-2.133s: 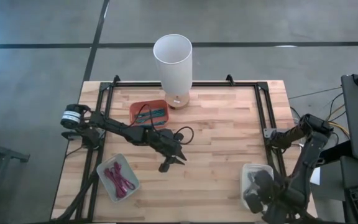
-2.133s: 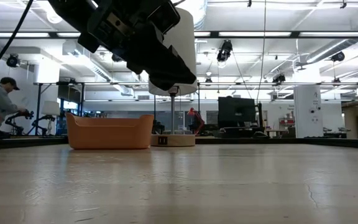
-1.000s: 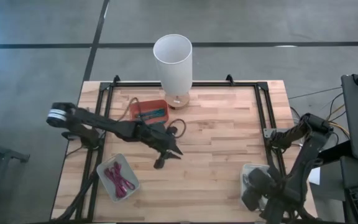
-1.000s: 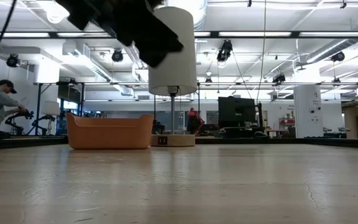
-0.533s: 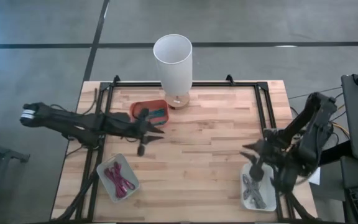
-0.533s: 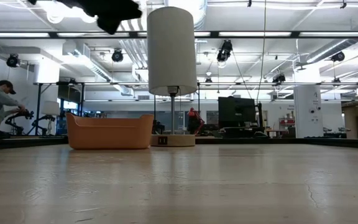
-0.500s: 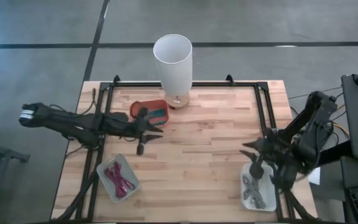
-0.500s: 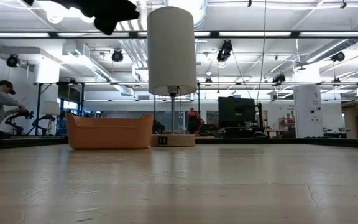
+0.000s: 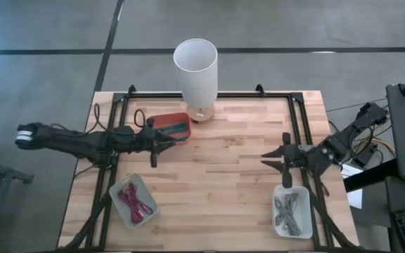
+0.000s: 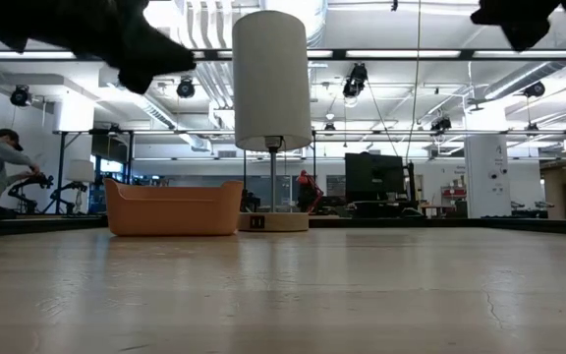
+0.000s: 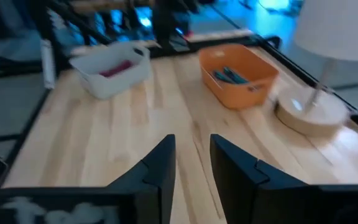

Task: Pick & Place USB Port
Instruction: Return to Home Position

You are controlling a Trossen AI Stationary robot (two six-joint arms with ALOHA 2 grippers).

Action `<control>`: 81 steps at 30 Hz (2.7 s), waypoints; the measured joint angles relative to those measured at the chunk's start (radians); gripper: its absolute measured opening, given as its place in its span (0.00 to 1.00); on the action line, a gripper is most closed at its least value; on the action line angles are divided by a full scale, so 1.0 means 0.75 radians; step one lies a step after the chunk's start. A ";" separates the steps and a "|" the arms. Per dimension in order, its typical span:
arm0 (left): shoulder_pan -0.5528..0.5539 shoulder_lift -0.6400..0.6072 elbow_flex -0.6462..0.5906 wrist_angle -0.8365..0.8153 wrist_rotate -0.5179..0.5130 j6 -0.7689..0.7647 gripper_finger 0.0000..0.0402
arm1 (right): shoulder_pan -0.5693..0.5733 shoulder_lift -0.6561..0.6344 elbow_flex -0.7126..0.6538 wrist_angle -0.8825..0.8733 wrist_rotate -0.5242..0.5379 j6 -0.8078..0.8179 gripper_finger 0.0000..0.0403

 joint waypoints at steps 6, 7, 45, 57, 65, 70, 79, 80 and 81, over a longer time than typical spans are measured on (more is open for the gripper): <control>0.061 -0.002 -0.126 0.170 0.003 -0.094 0.24 | -0.175 -0.198 -0.251 0.359 -0.269 -0.241 0.19; 0.067 -0.003 -0.140 0.190 0.003 -0.094 0.24 | -0.197 -0.223 -0.275 0.374 -0.289 -0.261 0.19; 0.141 -0.007 -0.556 0.745 0.012 -0.179 0.24 | -0.361 -0.939 -0.805 0.553 -0.605 -0.590 0.13; 0.141 -0.010 -0.593 0.762 0.012 -0.158 0.24 | -0.396 -0.930 -0.805 0.545 -0.606 -0.669 0.13; 0.141 -0.065 -0.594 0.760 0.040 -0.074 0.24 | -0.395 -0.927 -0.805 0.545 -0.601 -0.695 0.13; 0.141 -0.140 -0.595 0.757 0.098 -0.028 0.24 | -0.395 -0.927 -0.805 0.545 -0.601 -0.697 0.13; 0.142 -0.385 -0.595 0.590 0.136 0.008 0.24 | -0.395 -0.927 -0.805 0.545 -0.602 -0.621 0.13; 0.142 -0.423 -0.595 0.554 0.136 0.011 0.24 | -0.395 -0.927 -0.805 0.545 -0.602 -0.619 0.13; 0.142 -0.460 -0.595 0.513 0.136 0.011 0.24 | -0.395 -0.927 -0.805 0.545 -0.602 -0.620 0.13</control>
